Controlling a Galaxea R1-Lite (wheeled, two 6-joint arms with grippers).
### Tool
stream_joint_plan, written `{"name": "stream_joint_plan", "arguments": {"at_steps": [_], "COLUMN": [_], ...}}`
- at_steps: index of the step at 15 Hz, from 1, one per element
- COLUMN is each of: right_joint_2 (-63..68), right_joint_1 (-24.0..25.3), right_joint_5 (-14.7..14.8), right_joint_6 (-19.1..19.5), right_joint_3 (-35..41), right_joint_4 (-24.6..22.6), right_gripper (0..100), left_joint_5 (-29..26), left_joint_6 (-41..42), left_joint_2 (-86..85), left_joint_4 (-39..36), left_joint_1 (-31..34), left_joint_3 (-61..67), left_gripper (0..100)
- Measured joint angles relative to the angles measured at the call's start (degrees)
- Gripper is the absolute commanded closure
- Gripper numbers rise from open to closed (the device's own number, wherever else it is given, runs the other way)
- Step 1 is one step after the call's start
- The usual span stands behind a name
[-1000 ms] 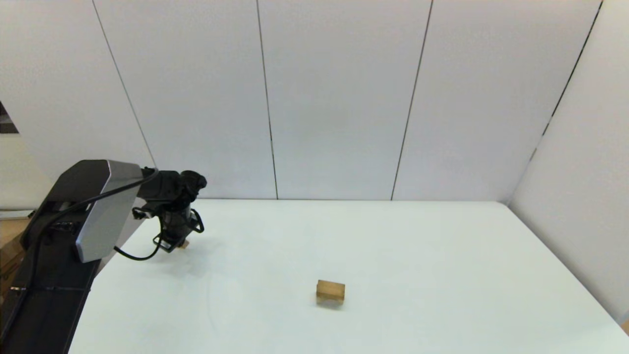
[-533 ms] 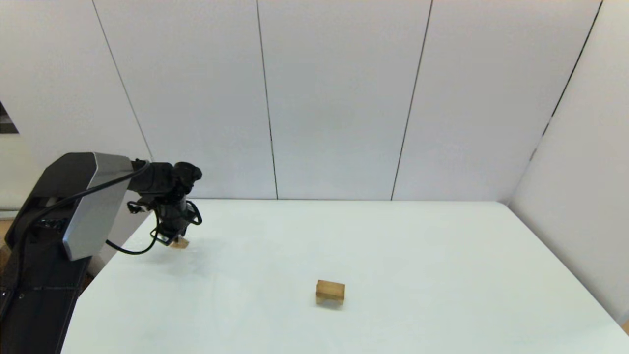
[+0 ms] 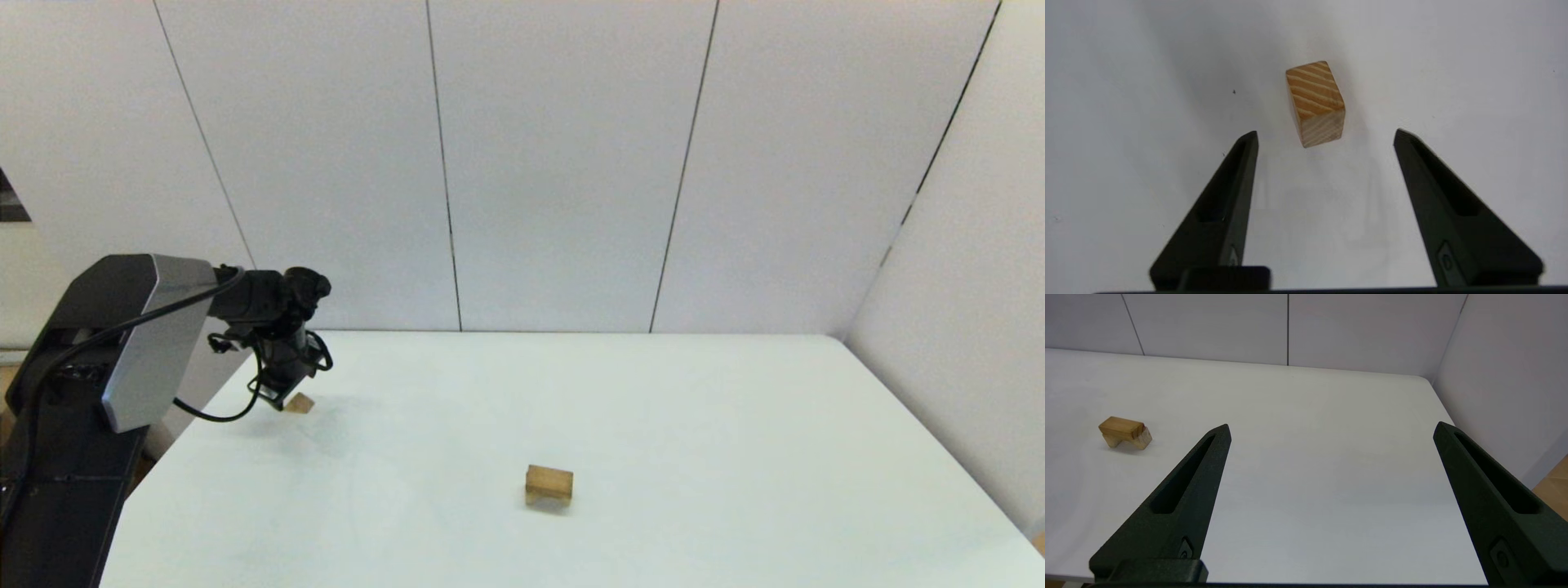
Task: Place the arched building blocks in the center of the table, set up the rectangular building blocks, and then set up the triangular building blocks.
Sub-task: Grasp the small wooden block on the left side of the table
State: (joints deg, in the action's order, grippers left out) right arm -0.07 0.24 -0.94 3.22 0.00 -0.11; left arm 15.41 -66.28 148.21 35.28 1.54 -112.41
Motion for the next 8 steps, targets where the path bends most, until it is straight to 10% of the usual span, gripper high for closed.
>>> {"name": "stream_joint_plan", "arguments": {"at_steps": [8], "right_joint_2": [0.0], "right_joint_1": [0.0], "right_joint_5": [0.0], "right_joint_6": [0.0], "right_joint_3": [0.0], "right_joint_4": [0.0], "right_gripper": [0], "left_joint_5": [0.6], "left_joint_6": [0.9], "left_joint_2": [1.8], "left_joint_4": [-0.2], "left_joint_1": [0.4], "left_joint_3": [0.0], "left_gripper": [0]}}
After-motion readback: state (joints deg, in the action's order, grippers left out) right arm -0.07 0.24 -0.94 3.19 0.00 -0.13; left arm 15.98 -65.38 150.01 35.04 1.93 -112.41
